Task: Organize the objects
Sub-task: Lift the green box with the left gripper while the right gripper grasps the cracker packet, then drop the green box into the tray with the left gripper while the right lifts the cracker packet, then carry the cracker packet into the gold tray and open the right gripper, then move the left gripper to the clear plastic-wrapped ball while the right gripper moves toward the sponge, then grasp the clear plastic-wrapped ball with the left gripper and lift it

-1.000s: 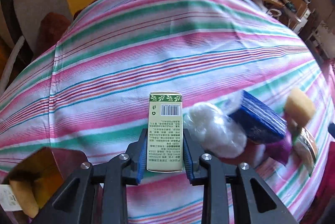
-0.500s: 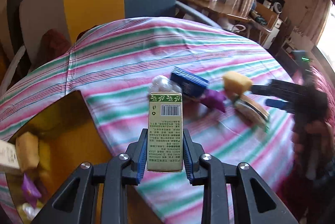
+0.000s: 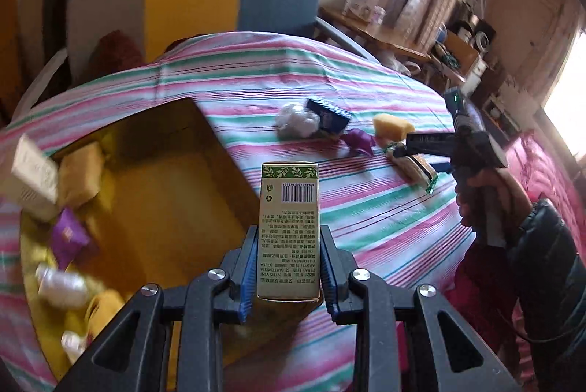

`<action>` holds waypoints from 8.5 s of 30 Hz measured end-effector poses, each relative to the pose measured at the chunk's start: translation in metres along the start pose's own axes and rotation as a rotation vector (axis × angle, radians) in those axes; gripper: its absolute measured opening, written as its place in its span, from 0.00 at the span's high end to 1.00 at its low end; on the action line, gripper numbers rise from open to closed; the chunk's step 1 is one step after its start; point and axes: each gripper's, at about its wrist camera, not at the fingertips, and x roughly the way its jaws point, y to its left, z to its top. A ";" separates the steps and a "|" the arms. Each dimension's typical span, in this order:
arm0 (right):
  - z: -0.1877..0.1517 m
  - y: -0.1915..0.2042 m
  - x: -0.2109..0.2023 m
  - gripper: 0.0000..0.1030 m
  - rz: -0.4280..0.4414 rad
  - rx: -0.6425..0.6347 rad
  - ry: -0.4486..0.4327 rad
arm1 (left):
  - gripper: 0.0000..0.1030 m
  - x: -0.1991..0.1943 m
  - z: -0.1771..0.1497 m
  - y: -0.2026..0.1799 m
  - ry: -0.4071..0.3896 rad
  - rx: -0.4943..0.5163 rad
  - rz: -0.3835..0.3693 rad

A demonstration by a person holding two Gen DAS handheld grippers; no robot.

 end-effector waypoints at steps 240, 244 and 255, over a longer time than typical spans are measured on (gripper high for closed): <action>0.017 0.021 -0.077 0.08 0.234 -0.128 -0.228 | 0.61 0.242 0.139 -0.021 0.164 -0.233 0.032; 0.018 0.020 -0.081 0.10 0.227 -0.126 -0.251 | 0.62 0.229 0.123 -0.036 0.177 -0.131 0.036; 0.022 0.005 -0.077 0.10 0.215 -0.049 -0.242 | 0.62 0.156 0.031 -0.091 0.153 0.111 0.051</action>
